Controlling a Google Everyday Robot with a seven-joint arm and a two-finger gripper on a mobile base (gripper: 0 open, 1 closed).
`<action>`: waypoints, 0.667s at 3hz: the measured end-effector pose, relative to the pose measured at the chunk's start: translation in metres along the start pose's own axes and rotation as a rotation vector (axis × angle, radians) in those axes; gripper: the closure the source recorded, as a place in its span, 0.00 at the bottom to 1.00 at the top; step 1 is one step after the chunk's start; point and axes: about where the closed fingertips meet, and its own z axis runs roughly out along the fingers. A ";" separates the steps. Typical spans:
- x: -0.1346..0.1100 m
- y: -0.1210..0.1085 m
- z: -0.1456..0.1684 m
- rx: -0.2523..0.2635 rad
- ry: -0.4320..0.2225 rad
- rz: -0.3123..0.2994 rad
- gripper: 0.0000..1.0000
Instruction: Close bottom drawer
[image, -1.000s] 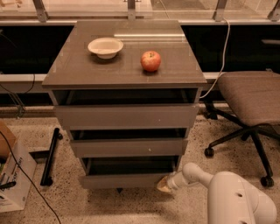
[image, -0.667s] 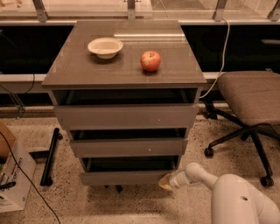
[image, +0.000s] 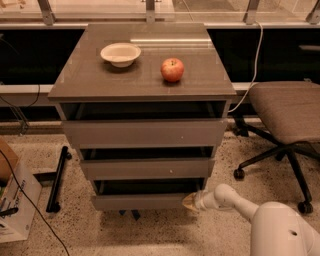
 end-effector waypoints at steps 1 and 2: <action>-0.005 -0.007 -0.005 0.019 -0.014 -0.010 1.00; -0.006 -0.005 -0.002 0.014 -0.015 -0.010 0.83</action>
Offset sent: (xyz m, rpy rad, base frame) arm 0.0054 -0.0013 0.0067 0.0054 -0.0224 -0.0030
